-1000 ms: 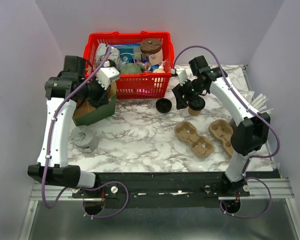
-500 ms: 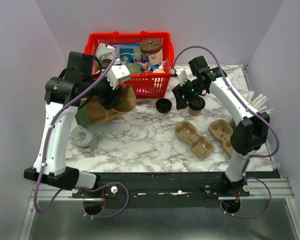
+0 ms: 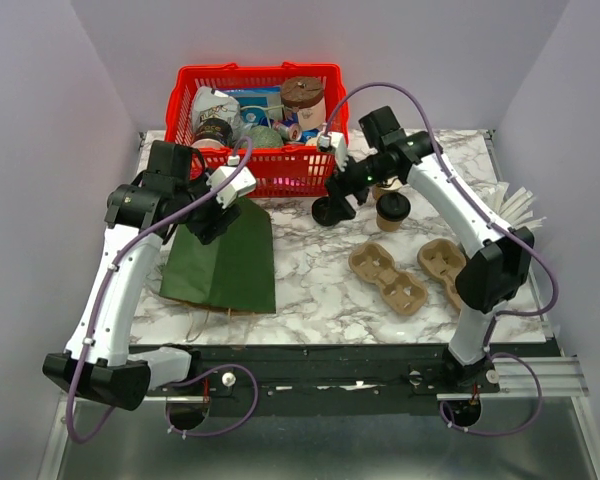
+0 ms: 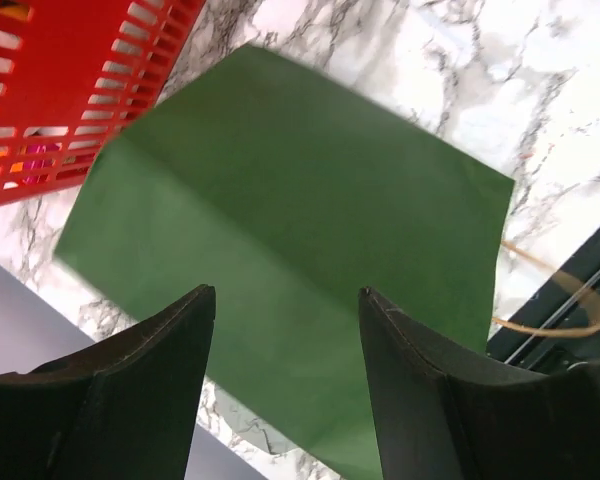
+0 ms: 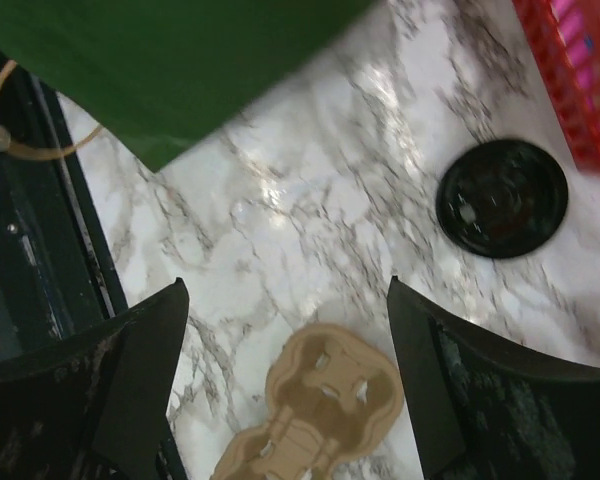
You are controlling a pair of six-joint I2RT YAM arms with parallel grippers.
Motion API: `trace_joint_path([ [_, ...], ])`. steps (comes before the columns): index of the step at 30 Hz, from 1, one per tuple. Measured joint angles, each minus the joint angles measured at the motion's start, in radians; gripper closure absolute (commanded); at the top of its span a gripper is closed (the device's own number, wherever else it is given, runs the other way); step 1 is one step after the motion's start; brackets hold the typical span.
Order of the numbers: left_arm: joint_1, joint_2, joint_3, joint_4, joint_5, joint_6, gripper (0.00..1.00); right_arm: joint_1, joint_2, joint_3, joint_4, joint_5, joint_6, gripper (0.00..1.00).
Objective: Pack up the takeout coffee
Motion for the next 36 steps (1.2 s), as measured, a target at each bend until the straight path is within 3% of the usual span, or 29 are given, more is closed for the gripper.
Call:
trace_joint_path([
  [4,0.0,-0.013,-0.014,0.044,-0.01,0.011,0.35,0.042,-0.033,-0.057,0.088,-0.063,-0.027,0.1],
  [11,0.0,-0.056,-0.003,0.062,-0.005,0.088,0.3,0.051,-0.096,-0.086,0.188,-0.102,-0.055,0.1],
  [17,-0.013,-0.225,-0.143,-0.017,0.034,0.409,0.2,0.065,-0.151,-0.204,0.216,-0.067,-0.021,0.1],
  [23,-0.111,-0.392,-0.283,-0.039,0.082,0.68,0.17,0.065,-0.218,-0.354,0.245,-0.029,0.027,0.09],
  [31,-0.179,-0.311,-0.246,-0.075,0.219,0.727,0.15,0.064,-0.352,-0.498,0.255,0.018,0.049,0.07],
  [36,-0.371,-0.335,-0.336,-0.021,0.211,0.717,0.16,0.06,-0.381,-0.506,0.26,0.055,0.053,0.06],
])
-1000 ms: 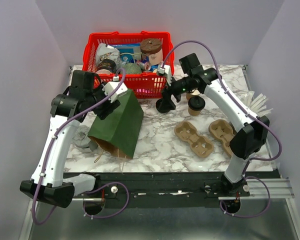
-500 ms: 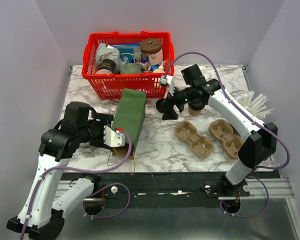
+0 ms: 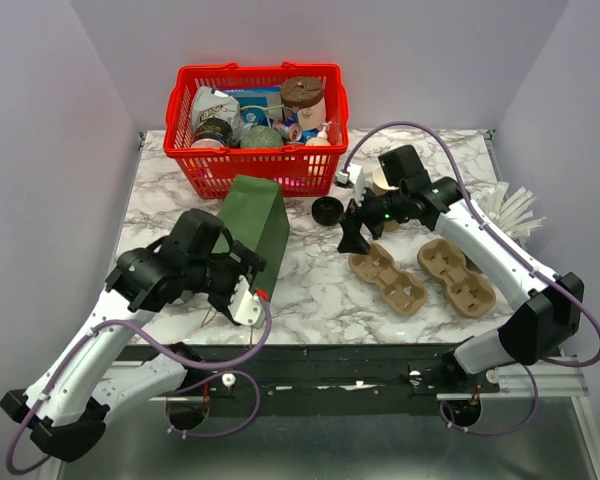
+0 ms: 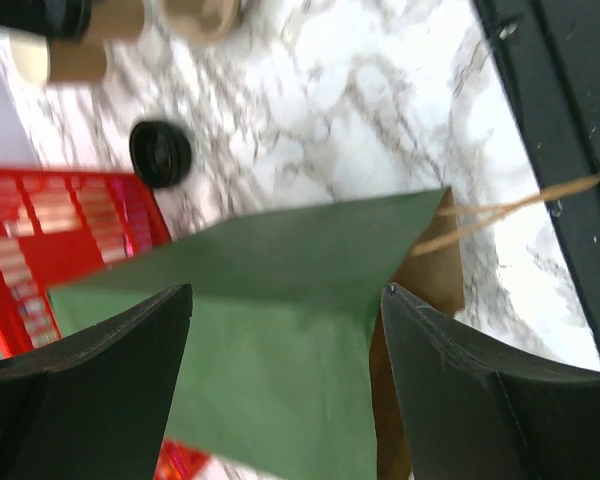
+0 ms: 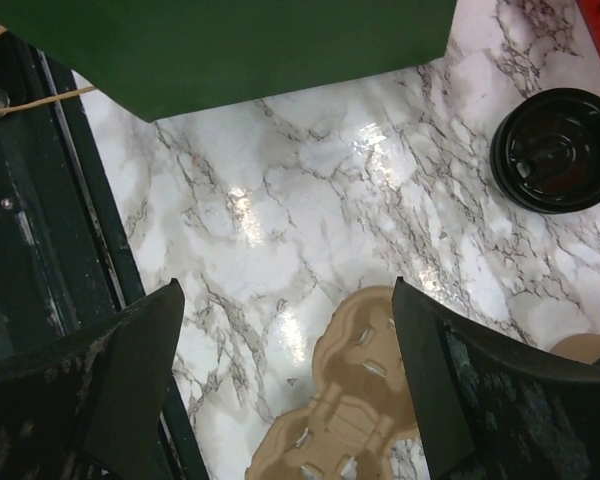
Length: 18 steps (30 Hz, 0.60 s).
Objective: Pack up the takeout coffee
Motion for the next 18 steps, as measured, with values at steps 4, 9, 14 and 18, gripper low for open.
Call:
trace_joint_path([
  [4,-0.135,0.032,0.001,0.046,-0.057,0.008,0.17,-0.008,-0.013,-0.005,0.008,0.023,0.01,0.05],
  [9,-0.229,0.111,0.035,0.01,-0.141,0.105,0.2,-0.015,-0.04,-0.011,0.01,0.038,0.012,0.05],
  [14,-0.259,0.14,0.073,-0.066,-0.207,0.258,0.2,-0.022,-0.05,-0.011,0.017,0.04,0.015,0.05],
  [18,-0.288,0.126,0.051,-0.092,-0.247,0.37,0.2,-0.024,-0.057,-0.019,0.027,0.04,0.022,0.05],
])
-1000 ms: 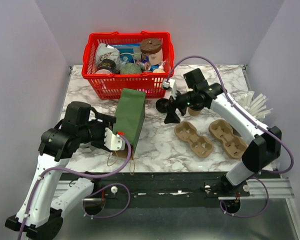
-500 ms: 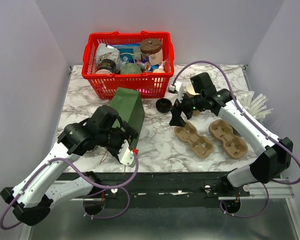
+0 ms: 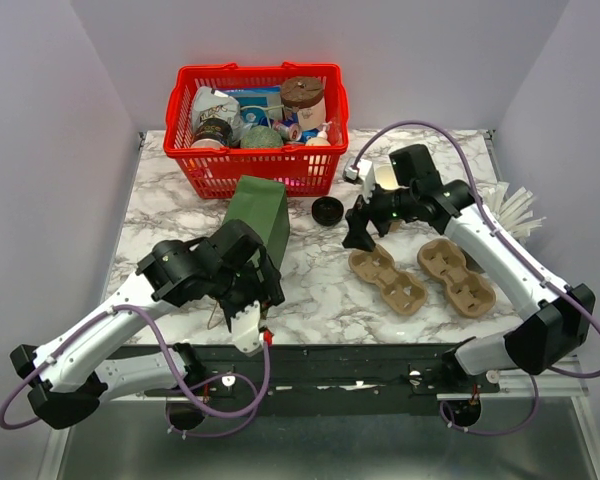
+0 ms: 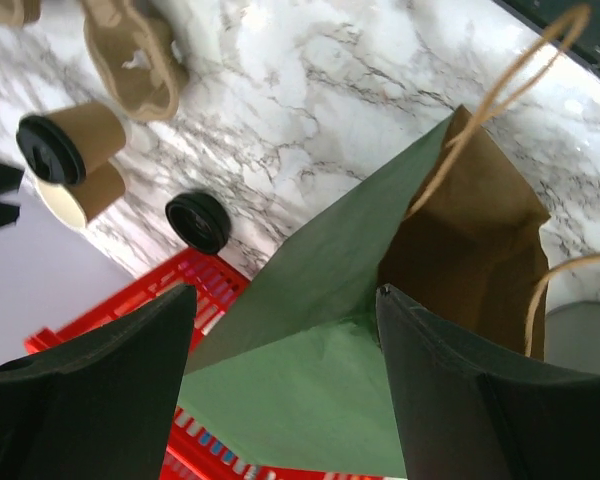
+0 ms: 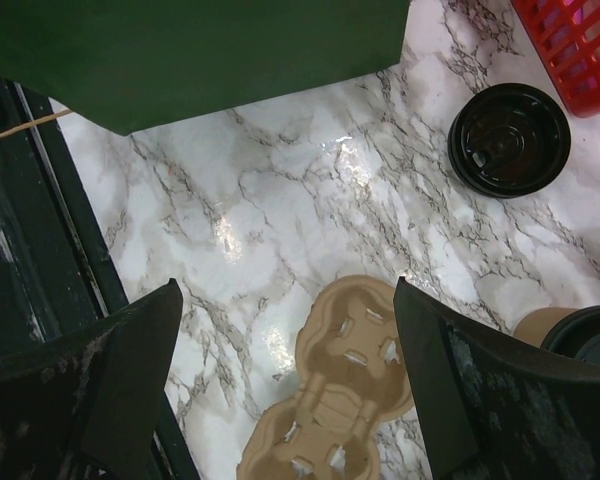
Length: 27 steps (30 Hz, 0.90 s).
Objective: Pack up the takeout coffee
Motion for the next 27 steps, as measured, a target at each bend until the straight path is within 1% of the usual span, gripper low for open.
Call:
trace_joint_path([
  [4,-0.053,0.034,0.004,-0.023,-0.033,0.046,0.21,-0.006,-0.013,-0.008,0.008,0.0,0.005,0.05],
  [7,-0.109,0.096,0.008,-0.021,-0.066,0.042,0.24,-0.006,-0.031,-0.024,0.012,-0.001,0.009,0.05],
  [8,-0.126,0.11,0.005,-0.019,-0.082,0.038,0.27,-0.006,-0.037,-0.031,0.013,-0.001,0.012,0.05],
  [10,-0.169,0.118,-0.036,-0.005,-0.139,0.024,0.29,-0.006,-0.052,-0.046,0.017,-0.001,0.016,0.04],
  [14,-0.218,0.116,-0.097,-0.027,-0.222,0.022,0.28,-0.006,-0.077,-0.064,0.019,-0.001,0.02,0.04],
  [18,-0.235,0.114,-0.074,-0.028,-0.253,0.011,0.26,-0.012,-0.1,-0.077,0.025,-0.002,0.026,0.03],
  [20,-0.268,0.102,-0.071,-0.023,-0.28,-0.004,0.27,-0.012,-0.106,-0.085,0.029,-0.003,0.031,0.03],
  [22,-0.304,0.068,-0.112,-0.006,-0.325,-0.021,0.31,-0.013,-0.106,-0.091,0.034,-0.003,0.036,0.03],
  [24,-0.32,0.041,-0.191,-0.004,-0.385,-0.035,0.35,-0.013,-0.105,-0.091,0.034,-0.003,0.041,0.03],
  [27,-0.322,0.064,-0.283,-0.014,-0.47,-0.072,0.41,-0.013,-0.1,-0.087,0.034,-0.003,0.042,0.03],
])
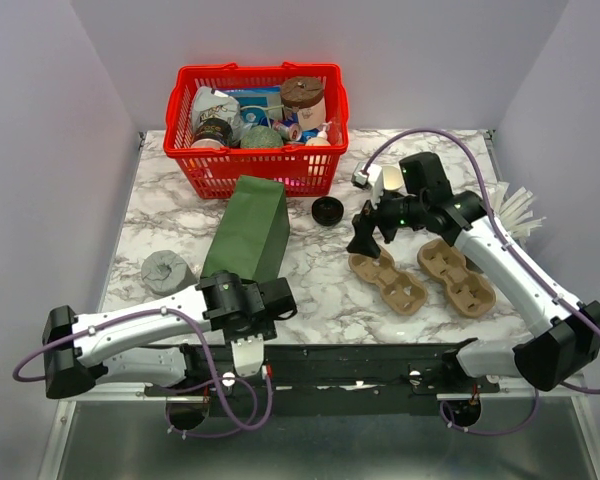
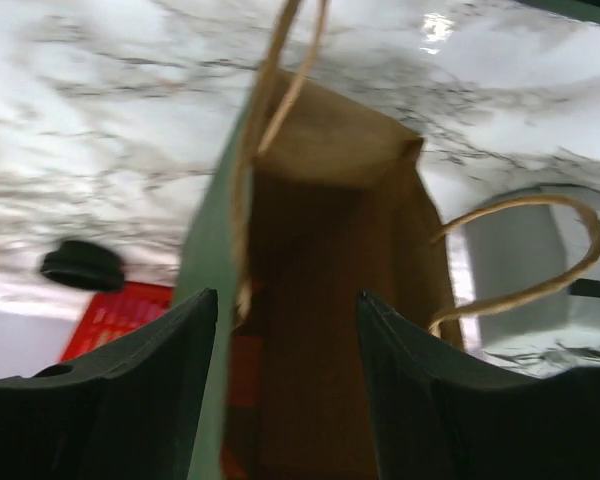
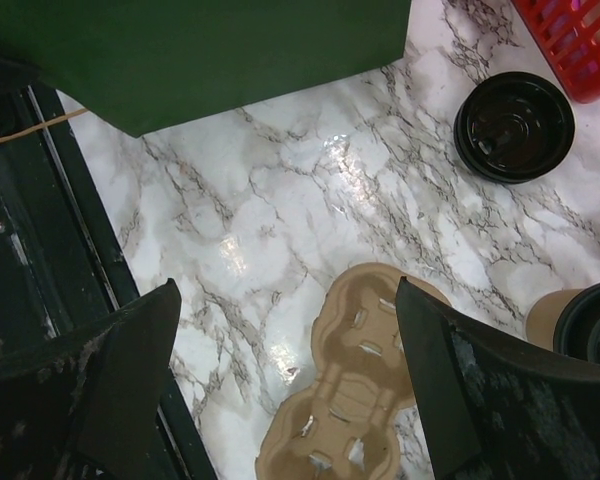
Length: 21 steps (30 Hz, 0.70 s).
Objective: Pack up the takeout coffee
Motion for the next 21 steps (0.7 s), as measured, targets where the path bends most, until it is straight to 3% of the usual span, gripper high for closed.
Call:
trace_joint_path([
  [10,-0.002,-0.02,-0.076,0.212,-0.143,-0.045,0.68,0.0,0.018,0.024,0.0,-0.003,0.004,0.03],
  [16,-0.002,-0.029,-0.078,0.304,-0.216,-0.1,0.98,0.0,0.033,0.024,0.001,-0.009,0.011,0.04],
  [21,-0.001,-0.022,-0.04,0.315,-0.256,-0.198,1.0,0.0,0.06,0.043,-0.003,-0.009,0.011,0.04],
])
